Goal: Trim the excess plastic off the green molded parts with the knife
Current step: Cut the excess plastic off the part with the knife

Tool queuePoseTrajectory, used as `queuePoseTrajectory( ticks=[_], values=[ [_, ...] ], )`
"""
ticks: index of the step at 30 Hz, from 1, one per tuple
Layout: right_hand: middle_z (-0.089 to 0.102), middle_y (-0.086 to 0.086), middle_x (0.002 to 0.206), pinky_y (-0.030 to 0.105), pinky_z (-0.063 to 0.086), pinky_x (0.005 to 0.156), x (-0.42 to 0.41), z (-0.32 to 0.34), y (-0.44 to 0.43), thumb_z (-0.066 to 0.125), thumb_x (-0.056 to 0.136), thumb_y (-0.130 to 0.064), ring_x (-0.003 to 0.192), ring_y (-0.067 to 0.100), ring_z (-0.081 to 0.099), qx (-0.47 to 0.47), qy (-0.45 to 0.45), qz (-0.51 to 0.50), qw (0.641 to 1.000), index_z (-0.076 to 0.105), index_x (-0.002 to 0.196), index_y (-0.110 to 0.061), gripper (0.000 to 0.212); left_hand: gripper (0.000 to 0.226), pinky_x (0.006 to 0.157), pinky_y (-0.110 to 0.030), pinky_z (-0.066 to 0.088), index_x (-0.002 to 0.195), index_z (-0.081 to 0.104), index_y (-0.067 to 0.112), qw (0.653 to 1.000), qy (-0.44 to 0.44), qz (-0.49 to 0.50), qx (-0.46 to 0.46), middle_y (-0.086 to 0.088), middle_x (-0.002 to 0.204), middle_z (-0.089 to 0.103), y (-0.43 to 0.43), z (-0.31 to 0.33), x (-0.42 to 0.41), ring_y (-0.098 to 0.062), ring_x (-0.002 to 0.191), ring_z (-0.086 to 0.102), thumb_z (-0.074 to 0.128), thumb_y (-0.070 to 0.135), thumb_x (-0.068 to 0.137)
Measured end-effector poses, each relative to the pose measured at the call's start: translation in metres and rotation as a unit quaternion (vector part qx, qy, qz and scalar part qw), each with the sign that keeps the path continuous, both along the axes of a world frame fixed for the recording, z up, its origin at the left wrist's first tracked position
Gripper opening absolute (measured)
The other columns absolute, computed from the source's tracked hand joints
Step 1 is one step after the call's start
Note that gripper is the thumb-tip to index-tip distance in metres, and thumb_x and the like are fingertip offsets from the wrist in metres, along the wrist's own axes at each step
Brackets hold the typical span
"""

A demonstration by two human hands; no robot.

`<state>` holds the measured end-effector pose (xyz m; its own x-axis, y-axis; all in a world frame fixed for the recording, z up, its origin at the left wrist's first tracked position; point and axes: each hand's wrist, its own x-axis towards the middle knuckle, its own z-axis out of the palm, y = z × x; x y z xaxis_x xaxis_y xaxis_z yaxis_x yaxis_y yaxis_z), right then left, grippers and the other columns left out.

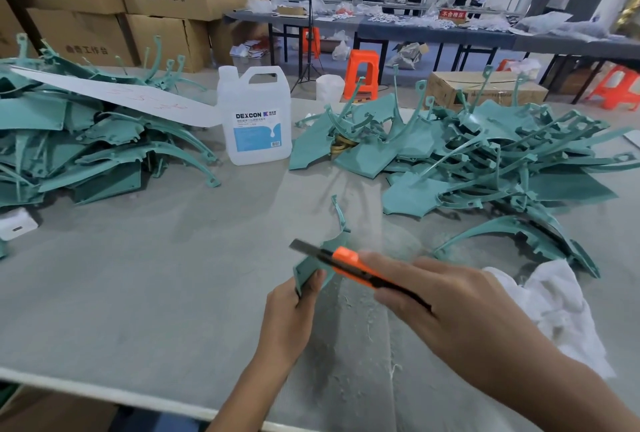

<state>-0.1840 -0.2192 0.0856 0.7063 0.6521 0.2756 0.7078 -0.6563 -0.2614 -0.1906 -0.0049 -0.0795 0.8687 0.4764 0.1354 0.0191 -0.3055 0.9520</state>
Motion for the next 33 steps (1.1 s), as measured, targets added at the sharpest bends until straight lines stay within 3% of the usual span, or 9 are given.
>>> queuePoseTrajectory(
  ticks=[4, 7, 12, 17, 21, 24, 26, 28, 33],
  values=[
    [0.059, -0.010, 0.078, 0.027, 0.047, 0.052, 0.009, -0.003, -0.003, 0.038, 0.098, -0.054, 0.059, 0.014, 0.056, -0.009, -0.019, -0.036, 0.999, 0.040, 0.143, -0.060, 0.045, 0.054, 0.057, -0.026, 0.039, 0.079, 0.068, 0.018, 1.000, 0.010, 0.004, -0.005, 0.001, 0.060, 0.060, 0.001, 0.001, 0.000, -0.001, 0.057, 0.045, 0.051, 0.068, 0.091],
    [0.063, -0.015, 0.079, 0.018, 0.043, 0.052, 0.004, -0.006, -0.002, 0.046, 0.101, -0.055, 0.063, 0.010, 0.057, 0.028, -0.007, -0.017, 0.999, 0.037, 0.140, -0.063, 0.041, 0.055, 0.053, -0.023, 0.033, 0.073, 0.063, 0.016, 1.000, 0.010, 0.002, -0.011, 0.010, 0.055, 0.049, -0.002, 0.006, -0.001, -0.001, 0.053, 0.038, 0.050, 0.067, 0.091],
    [0.064, -0.010, 0.083, 0.033, 0.051, 0.059, 0.029, -0.026, -0.010, 0.041, 0.098, -0.053, 0.064, 0.015, 0.059, 0.017, 0.013, -0.092, 0.996, 0.043, 0.143, -0.056, 0.046, 0.037, 0.054, -0.020, 0.040, 0.081, 0.068, 0.027, 0.999, 0.005, 0.000, -0.032, 0.018, 0.057, 0.058, -0.003, 0.008, -0.003, 0.001, 0.055, 0.045, 0.052, 0.058, 0.092],
    [0.062, -0.025, 0.068, 0.014, 0.037, 0.054, 0.036, -0.068, -0.017, 0.049, 0.094, -0.057, 0.070, -0.004, 0.060, 0.150, 0.092, -0.144, 0.974, 0.046, 0.140, -0.054, 0.046, 0.033, 0.061, -0.010, 0.044, 0.093, 0.069, 0.035, 0.998, 0.000, -0.004, -0.060, 0.028, 0.074, 0.068, -0.006, 0.017, -0.004, 0.009, 0.067, 0.059, 0.050, 0.061, 0.087],
    [0.063, -0.037, 0.083, 0.012, 0.042, 0.061, 0.032, -0.111, -0.012, 0.047, 0.089, -0.062, 0.070, -0.007, 0.062, 0.271, 0.129, -0.205, 0.932, 0.055, 0.125, -0.058, 0.036, 0.032, 0.090, -0.015, 0.051, 0.121, 0.067, 0.026, 0.995, -0.018, 0.018, -0.098, 0.019, 0.112, 0.073, -0.004, 0.018, -0.006, 0.002, 0.107, 0.066, 0.055, 0.043, 0.097],
    [0.067, -0.036, 0.094, 0.010, 0.046, 0.071, 0.025, -0.133, -0.012, 0.052, 0.086, -0.061, 0.081, -0.010, 0.064, 0.318, 0.154, -0.242, 0.904, 0.054, 0.116, -0.065, 0.031, 0.020, 0.089, -0.020, 0.054, 0.114, 0.071, 0.020, 0.990, -0.032, 0.057, -0.127, 0.013, 0.108, 0.076, 0.008, 0.019, -0.012, -0.007, 0.106, 0.070, 0.066, 0.022, 0.096],
    [0.069, -0.032, 0.097, 0.008, 0.047, 0.072, 0.026, -0.140, -0.013, 0.058, 0.087, -0.055, 0.084, -0.008, 0.065, 0.329, 0.164, -0.257, 0.894, 0.055, 0.111, -0.069, 0.028, 0.026, 0.092, -0.036, 0.056, 0.114, 0.071, 0.018, 0.984, -0.035, 0.053, -0.165, 0.004, 0.108, 0.077, 0.019, 0.025, -0.017, -0.015, 0.104, 0.072, 0.072, 0.010, 0.090],
    [0.070, -0.030, 0.091, 0.008, 0.048, 0.070, 0.028, -0.143, -0.014, 0.066, 0.090, -0.042, 0.078, -0.004, 0.067, 0.324, 0.160, -0.266, 0.894, 0.058, 0.114, -0.063, 0.032, 0.039, 0.083, -0.035, 0.060, 0.112, 0.069, 0.025, 0.978, -0.057, 0.035, -0.199, -0.002, 0.106, 0.076, 0.031, 0.036, -0.020, -0.018, 0.097, 0.073, 0.076, 0.002, 0.082],
    [0.072, -0.017, 0.073, 0.017, 0.052, 0.069, 0.031, -0.146, -0.013, 0.073, 0.088, -0.030, 0.065, 0.001, 0.067, 0.337, 0.146, -0.278, 0.887, 0.069, 0.117, -0.040, 0.031, 0.035, 0.069, -0.010, 0.051, 0.096, 0.075, 0.037, 0.999, -0.001, 0.024, 0.025, 0.017, 0.093, 0.075, 0.057, 0.071, -0.022, 0.000, 0.081, 0.068, 0.080, 0.006, 0.082]
  ],
)
